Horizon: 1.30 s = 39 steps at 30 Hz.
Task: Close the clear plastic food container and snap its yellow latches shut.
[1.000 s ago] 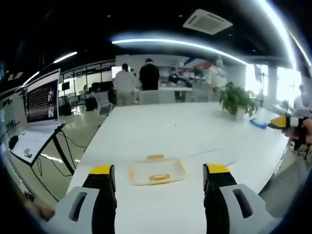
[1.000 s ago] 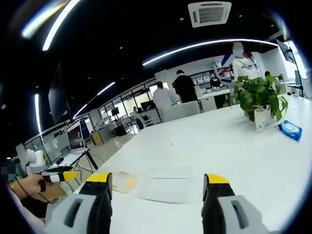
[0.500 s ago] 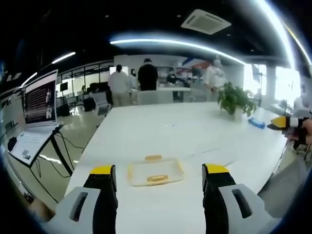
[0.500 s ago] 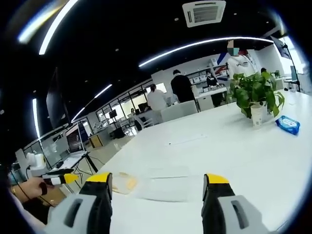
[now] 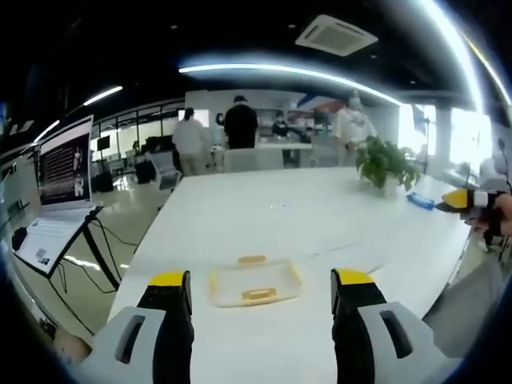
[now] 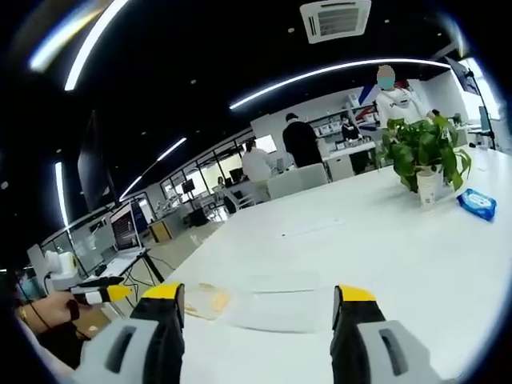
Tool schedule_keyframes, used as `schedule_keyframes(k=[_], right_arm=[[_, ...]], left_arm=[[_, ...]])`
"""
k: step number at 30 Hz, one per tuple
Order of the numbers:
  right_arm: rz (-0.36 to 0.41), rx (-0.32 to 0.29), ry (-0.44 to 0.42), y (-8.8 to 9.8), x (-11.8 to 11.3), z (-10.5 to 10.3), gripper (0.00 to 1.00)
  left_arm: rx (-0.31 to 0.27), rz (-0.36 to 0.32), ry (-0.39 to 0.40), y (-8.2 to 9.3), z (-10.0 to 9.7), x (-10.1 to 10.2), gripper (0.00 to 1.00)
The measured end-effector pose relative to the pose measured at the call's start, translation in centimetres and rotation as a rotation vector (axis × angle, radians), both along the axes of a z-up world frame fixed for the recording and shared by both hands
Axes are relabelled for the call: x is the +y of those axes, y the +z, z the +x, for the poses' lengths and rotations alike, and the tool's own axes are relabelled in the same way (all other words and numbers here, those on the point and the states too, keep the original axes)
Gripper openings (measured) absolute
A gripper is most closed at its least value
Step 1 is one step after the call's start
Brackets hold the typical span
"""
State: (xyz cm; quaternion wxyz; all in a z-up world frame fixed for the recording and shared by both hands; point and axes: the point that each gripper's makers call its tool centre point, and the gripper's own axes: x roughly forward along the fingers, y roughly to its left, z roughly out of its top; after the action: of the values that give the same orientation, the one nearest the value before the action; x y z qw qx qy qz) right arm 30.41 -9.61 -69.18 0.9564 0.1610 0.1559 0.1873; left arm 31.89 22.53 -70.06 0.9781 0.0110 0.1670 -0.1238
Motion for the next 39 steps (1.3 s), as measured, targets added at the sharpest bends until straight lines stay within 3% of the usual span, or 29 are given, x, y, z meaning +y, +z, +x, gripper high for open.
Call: schedule_keyframes(k=[17, 32, 39], right_arm=[[-0.014, 0.053, -0.005, -1.3, -0.4, 1.1, 0.73], [-0.017, 0.087, 0.020, -2.0, -0.2, 4.8, 0.72], [-0.039, 0.089, 0.016, -2.3, 0.0, 6.2, 0.72]], left_arm=[[0.033, -0.009, -0.021, -1.3, 1.6, -1.0, 0.67], [0.047, -0.011, 0.004, -1.9, 4.7, -0.5, 0.66], [0.057, -0.018, -0.014, -2.5, 6.0, -1.6, 0.65]])
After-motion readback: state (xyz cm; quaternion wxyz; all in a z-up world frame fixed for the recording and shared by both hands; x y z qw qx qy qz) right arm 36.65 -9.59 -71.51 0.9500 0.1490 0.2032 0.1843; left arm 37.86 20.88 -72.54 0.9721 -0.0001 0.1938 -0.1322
